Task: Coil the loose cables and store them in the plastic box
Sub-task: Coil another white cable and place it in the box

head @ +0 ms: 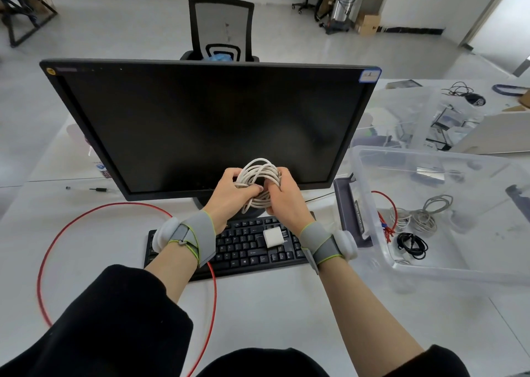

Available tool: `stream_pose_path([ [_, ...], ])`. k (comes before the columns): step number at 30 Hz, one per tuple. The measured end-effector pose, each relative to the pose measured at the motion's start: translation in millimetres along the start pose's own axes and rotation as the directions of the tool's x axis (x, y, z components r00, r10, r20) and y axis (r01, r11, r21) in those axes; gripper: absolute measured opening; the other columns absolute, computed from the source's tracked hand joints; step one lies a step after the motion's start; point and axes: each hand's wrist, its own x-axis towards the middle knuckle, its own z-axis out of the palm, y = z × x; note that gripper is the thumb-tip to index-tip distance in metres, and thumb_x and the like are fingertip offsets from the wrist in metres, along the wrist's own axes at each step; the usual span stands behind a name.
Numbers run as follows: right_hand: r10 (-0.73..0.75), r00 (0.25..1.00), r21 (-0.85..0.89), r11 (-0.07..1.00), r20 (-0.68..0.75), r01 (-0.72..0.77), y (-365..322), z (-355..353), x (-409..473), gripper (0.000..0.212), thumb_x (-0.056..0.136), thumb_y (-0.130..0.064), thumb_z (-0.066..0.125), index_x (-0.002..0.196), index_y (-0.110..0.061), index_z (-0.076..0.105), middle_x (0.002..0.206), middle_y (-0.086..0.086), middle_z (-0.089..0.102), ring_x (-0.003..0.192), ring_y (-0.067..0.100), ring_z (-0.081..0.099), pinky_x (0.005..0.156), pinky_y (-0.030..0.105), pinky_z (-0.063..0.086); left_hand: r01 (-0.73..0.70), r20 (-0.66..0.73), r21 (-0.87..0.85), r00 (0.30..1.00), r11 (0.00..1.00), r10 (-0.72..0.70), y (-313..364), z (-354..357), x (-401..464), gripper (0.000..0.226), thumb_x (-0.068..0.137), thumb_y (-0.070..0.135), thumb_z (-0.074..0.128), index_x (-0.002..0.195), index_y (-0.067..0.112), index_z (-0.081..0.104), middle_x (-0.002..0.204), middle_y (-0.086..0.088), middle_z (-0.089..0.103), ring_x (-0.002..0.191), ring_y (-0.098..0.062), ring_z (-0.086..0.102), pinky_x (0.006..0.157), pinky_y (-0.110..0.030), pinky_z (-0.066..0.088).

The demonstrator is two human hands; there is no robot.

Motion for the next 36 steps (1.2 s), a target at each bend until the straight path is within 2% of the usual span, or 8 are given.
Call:
stream_pose_path([
  [5, 0.097, 0.994, 0.074, 0.993, -0.056, -0.093, -0.4, -4.6, 5.6, 0.013, 0.1, -0.011, 0.032, 0.093, -0.011, 0.043, 0.073, 0.002, 0.045, 0.057, 0.013, 0.04, 0.038, 0.017, 0.037, -0.019, 0.191, -0.005, 0.981, 1.0, 0.02, 3.0, -6.8, -2.3, 0.005, 0.09, 0.019, 0.061, 0.086, 0.022, 0.06, 0.071, 0.005, 0.055, 0.069, -0.009, 0.05, 0.064, -0.022, 0.041],
  [11, 0.279, 0.955, 0.263, 0.933, -0.102, -0.245, 17.2, -10.0, 14.0, 0.025, 0.101, -0.014, 0.035, 0.077, -0.013, 0.04, 0.07, 0.004, 0.043, 0.053, 0.014, 0.038, 0.034, 0.015, 0.032, -0.211, 0.323, 0.522, 0.946, 0.826, 0.037, 2.5, -8.4, -0.6, 0.034, 0.093, 0.05, 0.044, 0.093, 0.019, 0.056, 0.094, -0.002, 0.051, 0.082, -0.015, 0.051, 0.075, -0.023, 0.04],
  [15, 0.364, 0.927, 0.321, 0.892, -0.09, -0.319, 19.1, -12.3, 18.4, 0.027, 0.101, -0.011, 0.035, 0.075, -0.011, 0.039, 0.068, 0.005, 0.041, 0.052, 0.015, 0.035, 0.033, 0.012, 0.029, -0.255, 0.333, 0.643, 0.942, 0.722, 0.036, -0.7, -4.3, 3.0, 0.038, 0.098, 0.047, 0.031, 0.087, 0.015, 0.048, 0.089, 0.001, 0.038, 0.075, -0.01, 0.043, 0.077, -0.025, 0.033],
  [21, 0.455, 0.886, 0.52, 0.78, -0.092, -0.347, 24.2, -25.8, 20.8, 0.031, 0.1, -0.003, 0.033, 0.071, -0.01, 0.037, 0.063, 0.006, 0.037, 0.035, 0.009, 0.032, 0.033, 0.008, 0.023, -0.213, 0.204, 0.474, 0.971, 0.855, 0.128, -1.5, -10.6, 8.2, 0.044, 0.099, 0.037, 0.039, 0.081, 0.002, 0.058, 0.096, -0.004, 0.046, 0.086, -0.02, 0.054, 0.083, -0.03, 0.044],
  [25, 0.495, 0.865, 0.559, 0.742, -0.085, -0.37, 30.0, -27.6, 21.1, 0.03, 0.1, -0.003, 0.034, 0.071, -0.011, 0.036, 0.063, 0.005, 0.037, 0.041, 0.011, 0.03, 0.034, 0.01, 0.024, -0.1, 0.032, 0.013, 0.995, 0.995, 0.1, 1.8, -7.1, 6.9, 0.03, 0.098, 0.027, 0.046, 0.086, 0.011, 0.067, 0.093, 0.001, 0.063, 0.089, -0.017, 0.062, 0.09, -0.03, 0.05],
  [30, 0.475, 0.877, 0.528, 0.763, -0.066, -0.373, 30.9, -26.4, 19.1, 0.031, 0.101, -0.004, 0.033, 0.071, -0.01, 0.038, 0.064, 0.006, 0.037, 0.045, 0.013, 0.031, 0.033, 0.011, 0.025, -0.026, 0.021, -0.495, 0.999, 0.869, 0.042, 7.4, 4.4, 0.3, 0.034, 0.099, 0.012, 0.038, 0.07, 0.004, 0.054, 0.064, -0.004, 0.064, 0.071, -0.013, 0.066, 0.071, -0.024, 0.052],
  [33, 0.427, 0.9, 0.388, 0.846, -0.085, -0.365, 28.3, -22.8, 17.1, 0.029, 0.101, -0.005, 0.032, 0.072, -0.01, 0.038, 0.066, 0.006, 0.038, 0.051, 0.014, 0.03, 0.033, 0.01, 0.023, -0.043, -0.02, -0.398, 0.999, 0.916, 0.038, 1.6, 3.3, 6.7, 0.033, 0.096, 0.024, 0.052, 0.068, 0.013, 0.038, 0.057, 0.0, 0.043, 0.055, -0.012, 0.047, 0.057, -0.024, 0.045],
  [36, 0.365, 0.93, 0.243, 0.907, -0.046, -0.344, 23.5, -16.6, 14.6, 0.024, 0.101, -0.009, 0.034, 0.077, -0.013, 0.039, 0.07, 0.005, 0.042, 0.053, 0.014, 0.036, 0.033, 0.012, 0.028, -0.037, 0.008, 0.023, 0.999, 0.999, 0.037, -5.0, -0.8, 8.8, 0.043, 0.08, 0.038, 0.072, 0.096, 0.018, 0.037, 0.078, -0.001, 0.043, 0.067, -0.013, 0.045, 0.062, -0.027, 0.043],
])
